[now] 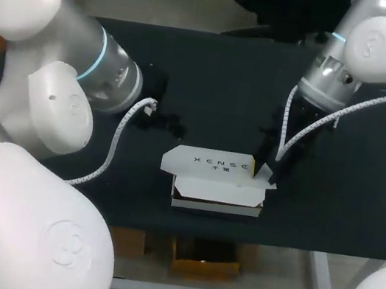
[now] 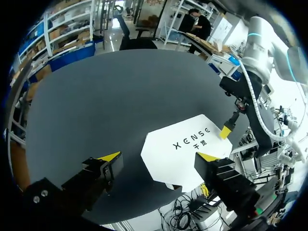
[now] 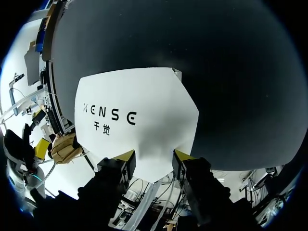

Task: Assemble the packaging by folding the flat box into shape, placing the metal phone stand inside, and closing the box properly

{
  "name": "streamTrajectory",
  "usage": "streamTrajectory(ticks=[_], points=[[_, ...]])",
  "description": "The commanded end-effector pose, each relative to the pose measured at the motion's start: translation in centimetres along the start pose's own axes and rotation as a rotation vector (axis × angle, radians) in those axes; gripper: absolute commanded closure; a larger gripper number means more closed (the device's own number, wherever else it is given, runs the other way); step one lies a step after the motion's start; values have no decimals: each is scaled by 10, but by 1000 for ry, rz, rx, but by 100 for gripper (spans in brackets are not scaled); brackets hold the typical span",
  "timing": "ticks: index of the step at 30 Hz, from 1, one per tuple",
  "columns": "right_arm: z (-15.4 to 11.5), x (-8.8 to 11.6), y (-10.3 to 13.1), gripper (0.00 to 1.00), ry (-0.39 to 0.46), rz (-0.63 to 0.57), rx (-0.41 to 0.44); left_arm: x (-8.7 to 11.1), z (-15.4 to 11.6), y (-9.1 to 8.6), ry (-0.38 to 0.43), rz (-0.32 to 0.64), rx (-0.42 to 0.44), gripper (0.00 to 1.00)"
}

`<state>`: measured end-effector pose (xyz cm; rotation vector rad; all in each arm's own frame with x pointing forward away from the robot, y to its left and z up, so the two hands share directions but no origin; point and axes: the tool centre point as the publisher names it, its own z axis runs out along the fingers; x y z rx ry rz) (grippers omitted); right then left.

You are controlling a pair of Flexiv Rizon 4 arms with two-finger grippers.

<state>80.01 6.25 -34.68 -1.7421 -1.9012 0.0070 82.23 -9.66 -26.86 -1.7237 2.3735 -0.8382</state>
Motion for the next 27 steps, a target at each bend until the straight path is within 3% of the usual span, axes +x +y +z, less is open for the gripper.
streamTrajectory(ticks=[1, 6, 12, 17, 19, 27], points=[[0, 2, -4, 53, -7, 0, -22, 6, 2, -3, -419, -24, -15, 0], [3, 4, -3, 52, -9, -4, -32, 9, 4, -7, -381, -98, -92, 0], [5, 2, -2, 52, -10, -8, -48, 1, 12, -15, -267, -255, -282, 0], [6, 1, -3, 53, -12, -6, -58, -4, 19, -16, -209, -378, -380, 0], [6, 1, -4, 53, -12, -4, -60, -4, 22, -13, -241, -405, -360, 0], [8, -1, -4, 52, -6, -6, -66, -4, 22, -13, -241, -405, -360, 0]])
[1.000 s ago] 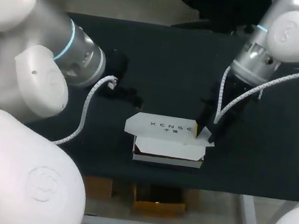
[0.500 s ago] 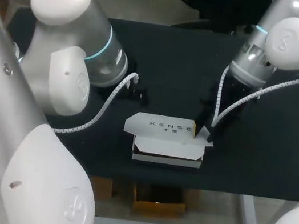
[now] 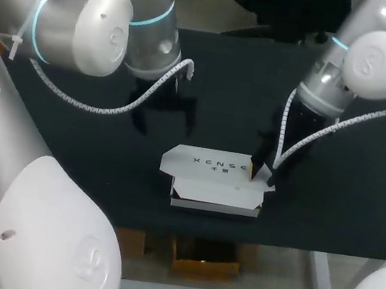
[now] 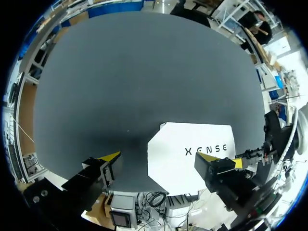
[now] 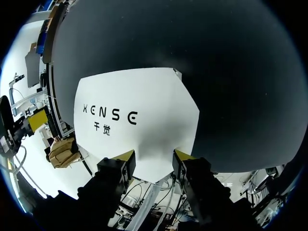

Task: Assemble the packaging by folding the flat box into shape, placing the metal phone stand inside, and closing the box properly

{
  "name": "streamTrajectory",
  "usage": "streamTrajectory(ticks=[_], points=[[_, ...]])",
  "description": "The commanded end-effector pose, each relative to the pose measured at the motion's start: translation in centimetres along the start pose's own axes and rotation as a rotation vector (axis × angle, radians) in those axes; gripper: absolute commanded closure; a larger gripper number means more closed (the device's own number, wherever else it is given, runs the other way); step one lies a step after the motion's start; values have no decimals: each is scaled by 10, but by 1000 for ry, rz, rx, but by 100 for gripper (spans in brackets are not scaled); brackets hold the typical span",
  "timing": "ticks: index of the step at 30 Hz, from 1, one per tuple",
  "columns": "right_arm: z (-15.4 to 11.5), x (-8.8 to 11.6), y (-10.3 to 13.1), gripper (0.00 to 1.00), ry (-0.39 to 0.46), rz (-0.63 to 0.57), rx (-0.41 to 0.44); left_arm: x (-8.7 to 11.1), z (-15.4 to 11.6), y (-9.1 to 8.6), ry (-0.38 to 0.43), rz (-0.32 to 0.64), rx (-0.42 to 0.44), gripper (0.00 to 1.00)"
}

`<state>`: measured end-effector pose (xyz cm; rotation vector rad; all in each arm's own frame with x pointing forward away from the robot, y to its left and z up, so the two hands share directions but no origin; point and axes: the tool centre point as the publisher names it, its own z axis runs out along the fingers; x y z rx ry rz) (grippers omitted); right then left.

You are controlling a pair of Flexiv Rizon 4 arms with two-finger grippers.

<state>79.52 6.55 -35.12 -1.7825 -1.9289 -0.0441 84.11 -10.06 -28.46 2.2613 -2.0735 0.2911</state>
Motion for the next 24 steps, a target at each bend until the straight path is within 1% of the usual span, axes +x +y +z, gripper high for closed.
streamTrajectory(ticks=[1, 4, 5, 7, 8, 10, 11, 12, 13, 14, 15, 16, 17, 19, 23, 24], points=[[1, -2, -2, 52, 3, -4, -6, 4, -2, -2, -56, -1, -22, 0], [2, -2, -1, 53, 3, -4, -8, 4, -2, -2, -56, -1, -22, 0], [2, -1, -1, 53, 3, -5, -10, 7, 0, -2, -43, -10, -16, 0], [2, -1, -1, 53, 3, -5, -14, 13, 3, 0, -39, -86, -38, 0], [2, -1, -1, 53, 3, -4, -16, 14, 4, 2, -20, -92, -31, 0], [2, -2, -1, 53, 3, -3, -18, 16, 6, 5, -10, -167, -54, 0], [2, -2, -1, 53, 3, -1, -19, 16, 6, 6, 19, -170, -60, 0], [2, -3, -1, 53, 3, -1, -19, 15, 6, 7, 29, -201, -74, 0], [2, -3, -1, 53, 4, -1, -20, 15, 7, 8, 29, -228, -84, 11], [3, -3, -1, 53, 4, -1, -21, 15, 7, 10, 49, -234, -85, 29], [3, -3, -1, 53, 4, 0, -22, 15, 8, 11, 51, -256, -105, 42], [3, -2, -1, 53, 4, 0, -24, 15, 8, 11, 53, -260, -114, 52], [3, -2, -1, 53, 4, 0, -26, 15, 9, 12, 60, -264, -131, 53], [4, -2, -2, 53, 4, 0, -36, 17, 12, 12, 46, -276, -139, 55], [6, -3, -3, 53, 9, -2, -53, 19, 22, 12, 33, -286, -179, 56], [7, -4, -3, 53, 10, -2, -56, 20, 24, 12, 29, -285, -177, 56]])
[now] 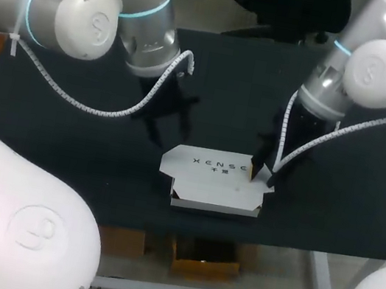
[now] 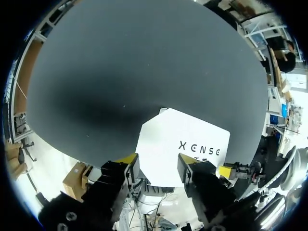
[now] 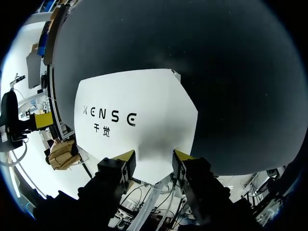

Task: Assemble the packaging by folding the flat box into shape, placing the metal phone stand inside, and closing the box properly

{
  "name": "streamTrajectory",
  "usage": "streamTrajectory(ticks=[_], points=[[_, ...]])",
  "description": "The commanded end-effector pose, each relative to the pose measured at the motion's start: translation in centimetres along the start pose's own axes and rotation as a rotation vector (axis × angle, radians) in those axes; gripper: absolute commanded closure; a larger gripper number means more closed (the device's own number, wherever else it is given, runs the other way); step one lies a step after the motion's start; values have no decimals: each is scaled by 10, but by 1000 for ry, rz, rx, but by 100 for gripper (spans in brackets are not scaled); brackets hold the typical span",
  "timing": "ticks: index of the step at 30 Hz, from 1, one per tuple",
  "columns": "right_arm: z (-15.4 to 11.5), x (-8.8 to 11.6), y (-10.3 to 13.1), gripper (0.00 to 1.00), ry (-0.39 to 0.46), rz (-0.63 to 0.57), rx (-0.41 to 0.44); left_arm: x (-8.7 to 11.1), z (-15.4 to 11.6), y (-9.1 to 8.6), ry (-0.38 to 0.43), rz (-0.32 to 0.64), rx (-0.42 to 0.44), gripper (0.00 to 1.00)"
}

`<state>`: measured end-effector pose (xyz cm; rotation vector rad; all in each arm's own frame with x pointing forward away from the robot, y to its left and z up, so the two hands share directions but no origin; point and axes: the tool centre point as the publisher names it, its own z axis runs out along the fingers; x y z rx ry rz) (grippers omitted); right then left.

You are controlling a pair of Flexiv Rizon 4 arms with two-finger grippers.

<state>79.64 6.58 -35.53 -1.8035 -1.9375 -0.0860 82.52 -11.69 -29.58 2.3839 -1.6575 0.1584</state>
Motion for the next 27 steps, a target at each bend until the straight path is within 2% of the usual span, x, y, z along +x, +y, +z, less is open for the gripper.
streamTrajectory(ticks=[1, 10, 27], points=[[3, -3, -6, 53, 6, 0, -21, 9, 15, -7, -23, -1, -28, 56], [5, -3, -7, 53, 10, -1, -36, 10, 41, -9, -60, -7, -52, 56], [6, -4, -7, 54, 11, 5, -49, -3, 56, -2, -67, -15, -23, 55]])
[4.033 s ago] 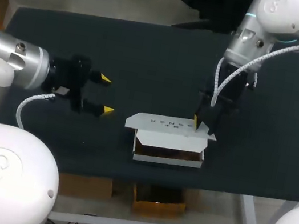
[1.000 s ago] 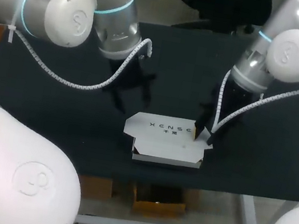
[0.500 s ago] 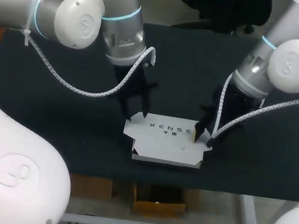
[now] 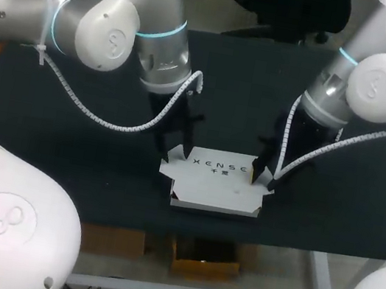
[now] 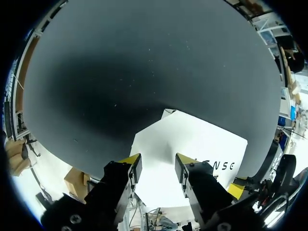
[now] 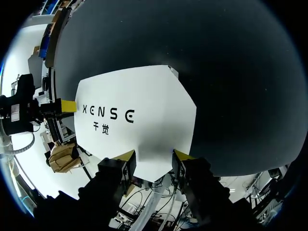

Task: Assemble the packaging by folding the flat box into shape, placing the metal phone stand inside, and closing the box properly

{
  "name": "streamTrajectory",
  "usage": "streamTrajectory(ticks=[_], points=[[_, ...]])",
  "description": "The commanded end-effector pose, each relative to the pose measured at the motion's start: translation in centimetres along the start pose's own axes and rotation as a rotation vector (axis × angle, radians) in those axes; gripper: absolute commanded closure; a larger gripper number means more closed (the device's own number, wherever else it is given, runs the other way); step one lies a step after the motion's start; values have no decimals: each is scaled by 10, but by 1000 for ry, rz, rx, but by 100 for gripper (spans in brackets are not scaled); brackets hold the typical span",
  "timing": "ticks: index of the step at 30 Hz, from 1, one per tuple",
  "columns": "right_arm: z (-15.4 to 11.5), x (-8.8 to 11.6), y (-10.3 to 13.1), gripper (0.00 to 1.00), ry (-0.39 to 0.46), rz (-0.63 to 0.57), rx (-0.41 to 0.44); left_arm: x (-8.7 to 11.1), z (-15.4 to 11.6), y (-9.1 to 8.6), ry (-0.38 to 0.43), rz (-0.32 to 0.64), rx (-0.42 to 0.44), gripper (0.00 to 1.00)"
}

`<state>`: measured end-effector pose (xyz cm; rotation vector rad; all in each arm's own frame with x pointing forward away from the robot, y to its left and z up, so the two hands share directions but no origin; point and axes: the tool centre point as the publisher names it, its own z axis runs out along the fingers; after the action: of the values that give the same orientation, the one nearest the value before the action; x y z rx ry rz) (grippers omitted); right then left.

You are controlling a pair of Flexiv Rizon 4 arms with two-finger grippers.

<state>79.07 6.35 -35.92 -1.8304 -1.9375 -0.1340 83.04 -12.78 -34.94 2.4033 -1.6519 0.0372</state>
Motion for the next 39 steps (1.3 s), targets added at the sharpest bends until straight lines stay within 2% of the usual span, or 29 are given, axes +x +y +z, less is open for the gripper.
streamTrajectory(ticks=[1, 12, 21, 36, 39], points=[[2, -1, -2, 54, 2, 1, -10, -3, 3, 7, 7, 8, 20, 55], [7, -4, -5, 54, 10, 38, -41, -6, 9, 16, 38, 42, 55, 55], [9, -3, -9, 54, -20, 100, -108, -5, 10, 19, 45, 63, 61, 54], [12, -6, -1, 54, -2, 64, -154, -3, 14, 21, 49, 114, 89, 55], [11, -6, 0, 55, -3, 60, -158, -4, 16, 19, 61, 149, 99, 54]])
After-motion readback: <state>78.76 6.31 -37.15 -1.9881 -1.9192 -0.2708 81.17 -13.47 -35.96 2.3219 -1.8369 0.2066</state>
